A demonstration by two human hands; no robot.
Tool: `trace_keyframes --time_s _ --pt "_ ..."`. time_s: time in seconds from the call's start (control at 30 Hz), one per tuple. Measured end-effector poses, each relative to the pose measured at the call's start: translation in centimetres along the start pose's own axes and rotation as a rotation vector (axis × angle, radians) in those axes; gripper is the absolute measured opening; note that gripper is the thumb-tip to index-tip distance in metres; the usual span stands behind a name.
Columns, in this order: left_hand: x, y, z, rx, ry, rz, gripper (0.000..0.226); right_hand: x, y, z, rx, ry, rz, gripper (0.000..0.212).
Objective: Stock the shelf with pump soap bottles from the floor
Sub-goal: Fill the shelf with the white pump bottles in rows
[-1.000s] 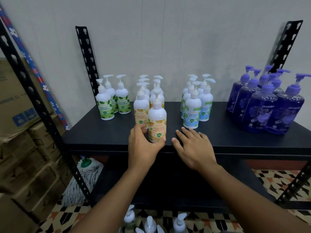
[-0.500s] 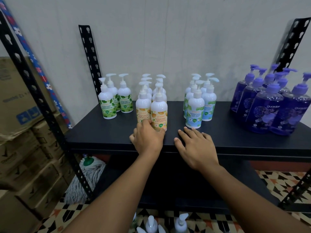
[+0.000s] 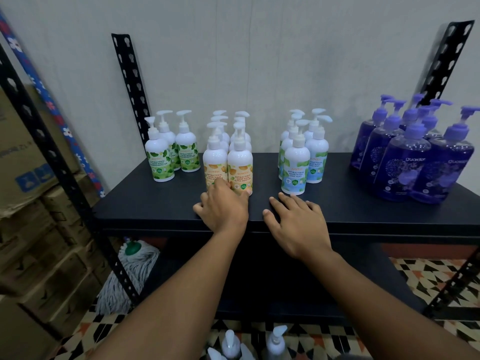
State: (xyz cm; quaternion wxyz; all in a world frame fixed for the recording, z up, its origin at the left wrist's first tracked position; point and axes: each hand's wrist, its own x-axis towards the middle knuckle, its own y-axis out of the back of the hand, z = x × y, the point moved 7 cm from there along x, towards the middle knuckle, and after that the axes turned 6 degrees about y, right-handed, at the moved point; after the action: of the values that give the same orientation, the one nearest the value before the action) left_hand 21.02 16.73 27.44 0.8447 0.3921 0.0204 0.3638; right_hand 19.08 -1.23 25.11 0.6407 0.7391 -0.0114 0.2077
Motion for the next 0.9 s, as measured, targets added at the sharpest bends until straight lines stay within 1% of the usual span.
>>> trace_keyframes --time_s 0.37,0.57,0.63,0.7,0.77,0.83,0.87,0.9 --pt "0.0 0.1 0.2 0.03 -0.014 0.006 0.049 0.0 0.0 0.0 0.034 0.007 -0.017 0.063" --pt "-2.7 1.6 -1.4 -0.086 -0.158 -0.069 0.048 -0.6 0.6 0.2 0.121 -0.003 -0.02 0.065" --pt "-4.7 2.7 -2.7 -0.134 -0.23 -0.094 0.041 -1.8 0.7 0.0 0.146 -0.002 0.015 0.066" --pt "-7.2 4.0 -4.2 -0.189 -0.292 -0.105 0.034 -3.8 0.8 -0.6 0.196 0.019 0.103 0.063" --pt "-9.6 4.7 -6.4 -0.241 -0.33 -0.104 0.03 -6.6 1.0 -1.2 0.381 0.018 0.248 0.052" --pt "-12.0 4.2 -9.3 -0.251 -0.305 -0.145 0.028 -10.0 0.0 -2.0 0.535 0.012 0.358 0.039" --pt "-13.1 3.6 -10.8 -0.244 -0.278 -0.188 0.027 -11.5 -1.2 -2.6 0.556 0.007 0.357 0.034" --pt "-14.1 2.7 -12.4 -0.238 -0.25 -0.235 0.027 -12.8 -2.9 -2.9 0.575 -0.007 0.309 0.031"
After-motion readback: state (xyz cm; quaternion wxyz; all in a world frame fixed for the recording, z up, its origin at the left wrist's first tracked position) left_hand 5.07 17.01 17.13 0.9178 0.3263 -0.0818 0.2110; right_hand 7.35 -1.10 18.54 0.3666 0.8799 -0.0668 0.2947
